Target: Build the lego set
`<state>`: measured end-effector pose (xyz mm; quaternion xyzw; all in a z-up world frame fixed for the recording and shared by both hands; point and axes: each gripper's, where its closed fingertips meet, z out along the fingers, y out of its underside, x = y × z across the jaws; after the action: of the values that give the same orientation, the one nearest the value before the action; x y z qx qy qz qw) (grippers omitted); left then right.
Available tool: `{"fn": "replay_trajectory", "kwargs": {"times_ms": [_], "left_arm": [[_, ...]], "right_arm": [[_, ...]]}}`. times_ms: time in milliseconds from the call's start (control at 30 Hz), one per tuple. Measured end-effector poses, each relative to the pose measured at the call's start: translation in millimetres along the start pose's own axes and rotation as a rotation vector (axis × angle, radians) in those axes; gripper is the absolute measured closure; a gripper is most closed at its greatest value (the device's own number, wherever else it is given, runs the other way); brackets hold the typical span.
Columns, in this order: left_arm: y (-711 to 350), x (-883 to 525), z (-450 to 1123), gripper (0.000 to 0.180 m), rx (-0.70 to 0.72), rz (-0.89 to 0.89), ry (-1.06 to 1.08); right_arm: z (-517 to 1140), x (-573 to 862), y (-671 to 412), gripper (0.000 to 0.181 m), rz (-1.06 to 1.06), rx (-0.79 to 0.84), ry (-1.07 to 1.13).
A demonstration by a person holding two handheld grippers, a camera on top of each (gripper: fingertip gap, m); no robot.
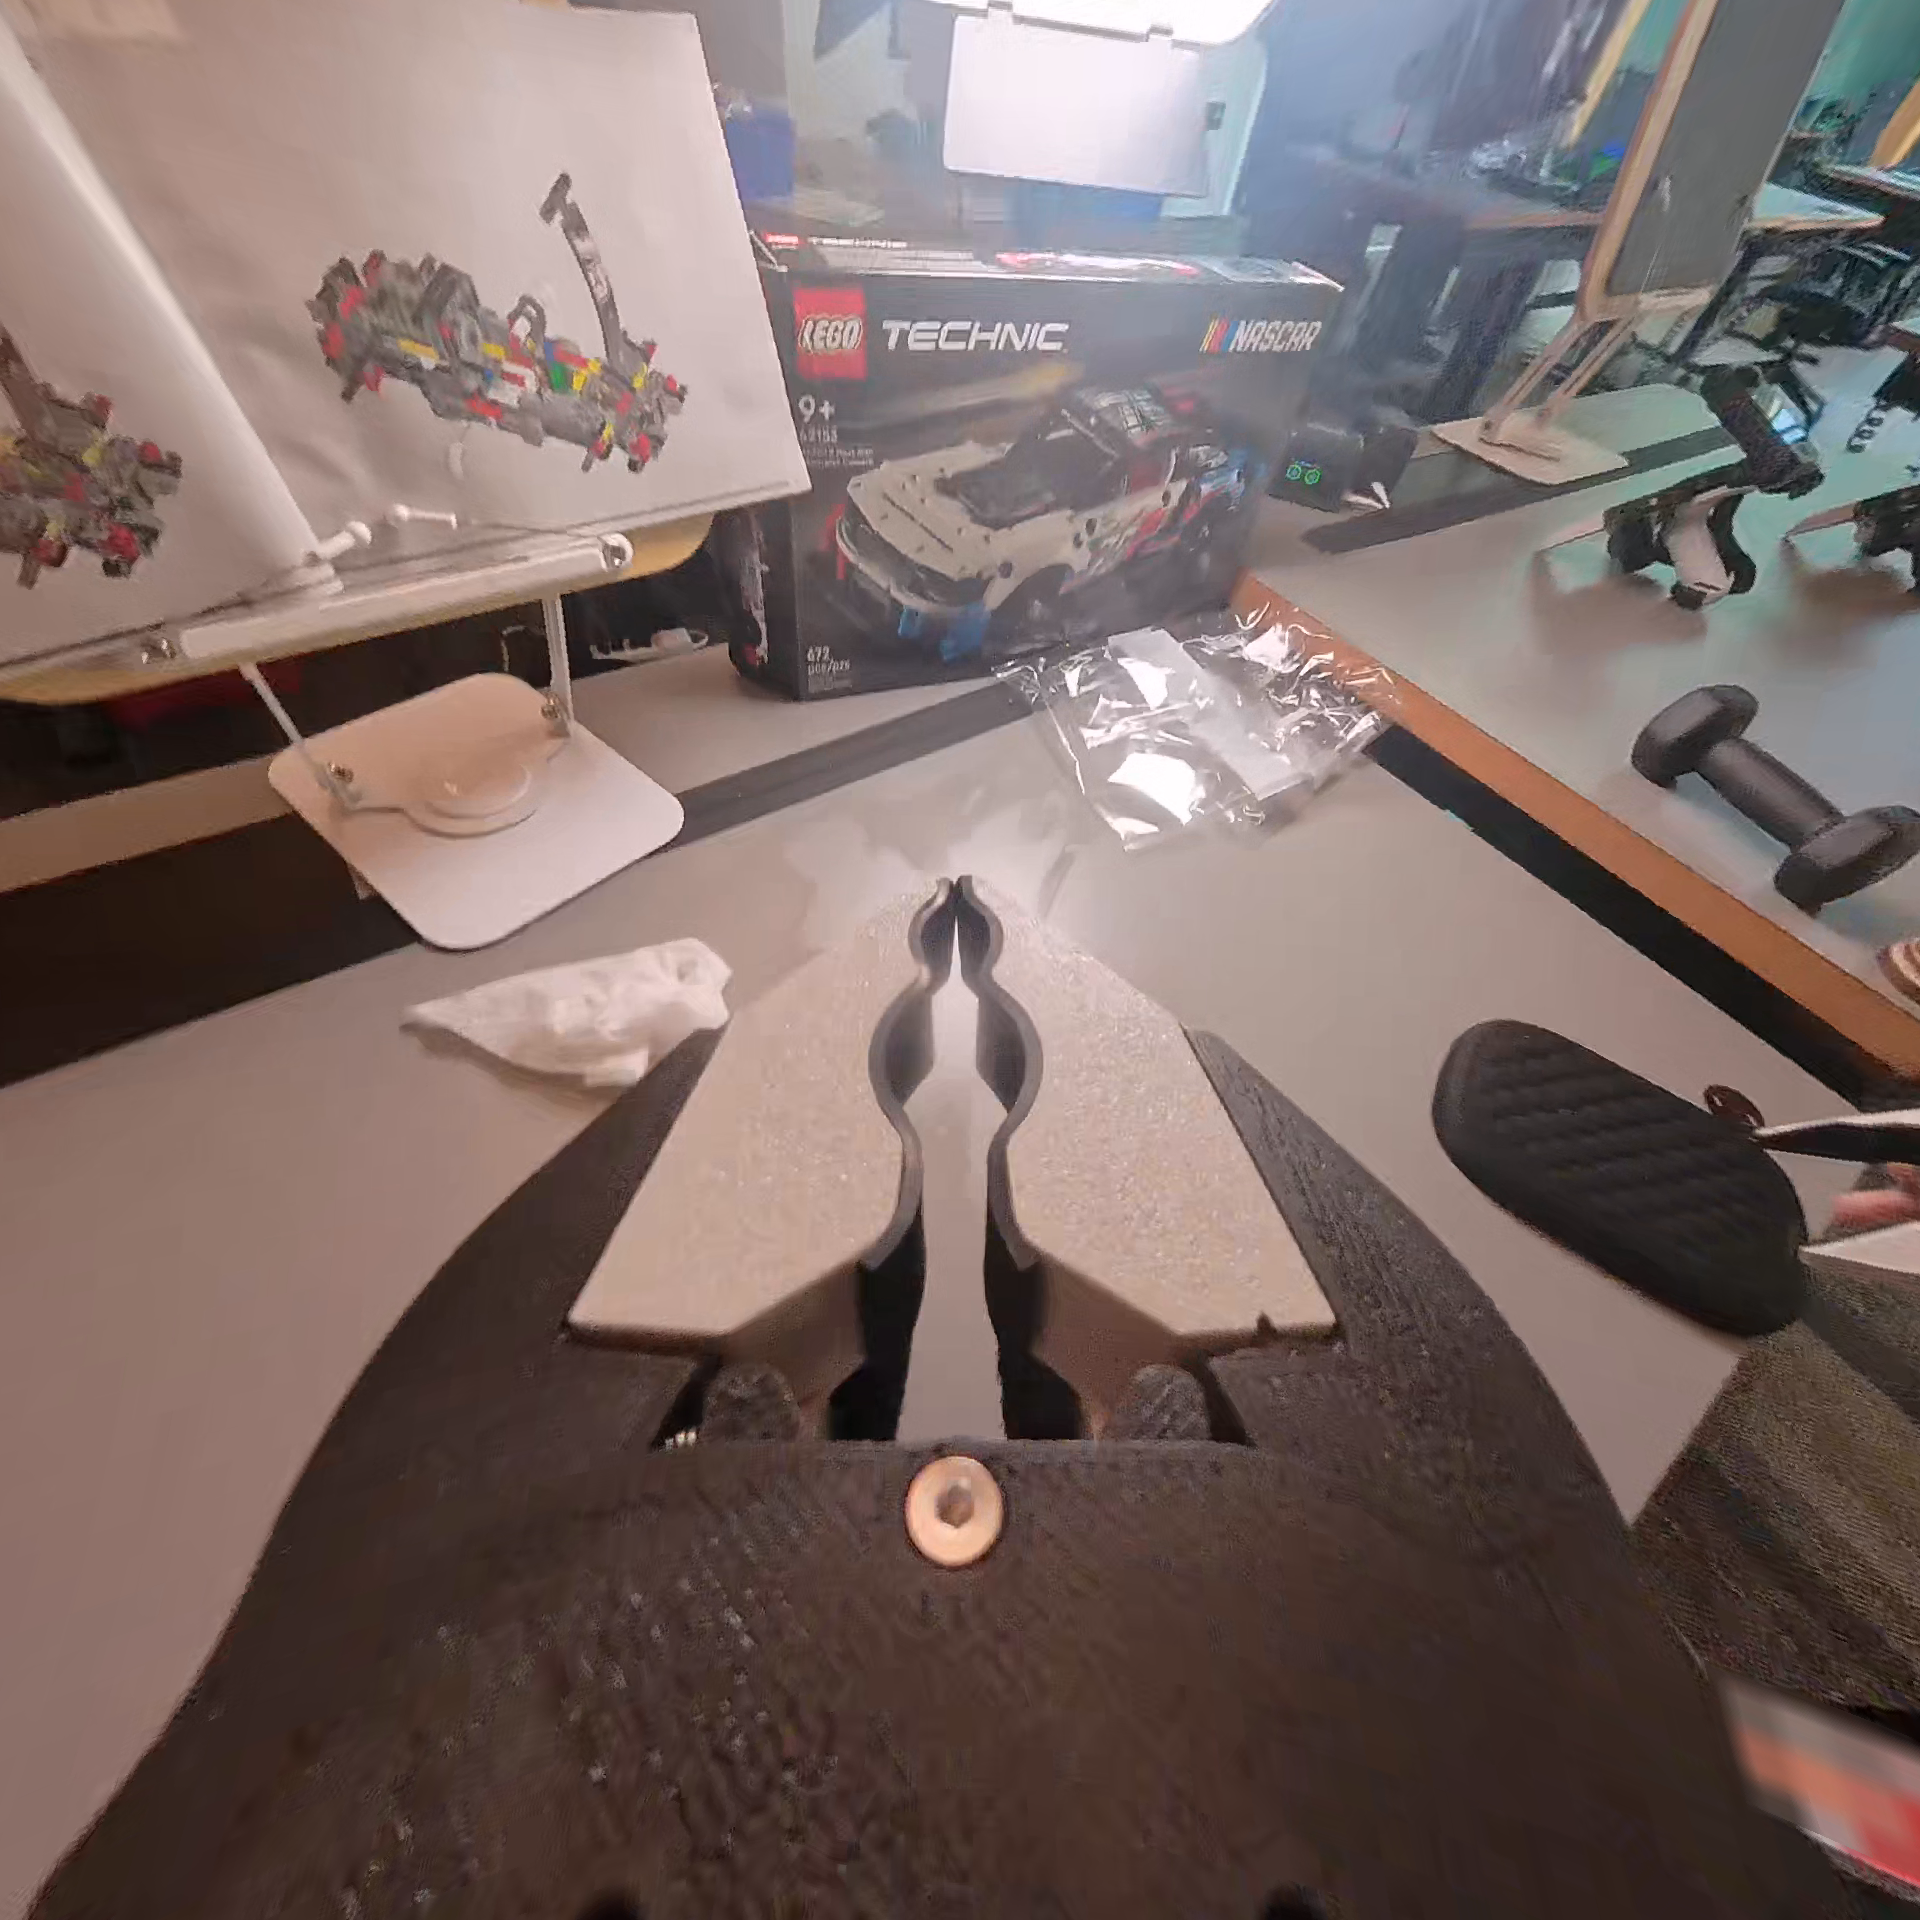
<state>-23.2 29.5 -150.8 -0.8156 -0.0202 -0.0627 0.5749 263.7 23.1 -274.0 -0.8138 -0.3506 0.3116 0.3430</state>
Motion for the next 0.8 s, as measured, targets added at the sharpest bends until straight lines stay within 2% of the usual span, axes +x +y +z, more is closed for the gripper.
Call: {"fn": "replay_trajectory", "kwargs": {"times_ms": [133, 200, 233, 267, 367, 467, 500, 633, 700, 800], "left_arm": [[32, 8, -53, 0.180, -0.003, -0.066, -0.053], [52, 7, -77, 0.180, -0.022, -0.085, -0.093], [62, 5, -87, 0.180, -0.031, -0.088, -0.115], [70, 3, -96, 0.180, -0.033, -0.092, -0.136], [79, -9, -117, 0.180, 0.012, -0.130, -0.185], [78, -23, -129, 0.158, 0.071, -0.162, -0.195], [78, -29, -132, 0.151, 0.084, -0.167, -0.193], [89, -54, -152, 0.107, 0.051, -0.192, -0.177], [97, -70, -167, 0.098, 0.030, -0.194, -0.183], [118, -95, -195, 0.095, -0.031, -0.180, -0.225]], "right_arm": [[8, -18, 12, 0.125, -0.028, -0.029, -0.035], [14, -30, 12, 0.133, -0.044, -0.040, -0.067], [17, -37, 9, 0.150, -0.056, -0.036, -0.085], [20, -41, 3, 0.181, -0.077, -0.019, -0.077], [32, -58, -22, 0.181, -0.179, 0.028, -0.076], [49, -79, -50, 0.181, -0.248, 0.057, -0.077], [56, -86, -58, 0.176, -0.269, 0.063, -0.073], [88, -112, -76, 0.123, -0.280, 0.039, -0.049], [106, -127, -82, 0.107, -0.301, 0.028, -0.040], [147, -142, -80, 0.098, -0.360, -0.051, -0.068]]}}
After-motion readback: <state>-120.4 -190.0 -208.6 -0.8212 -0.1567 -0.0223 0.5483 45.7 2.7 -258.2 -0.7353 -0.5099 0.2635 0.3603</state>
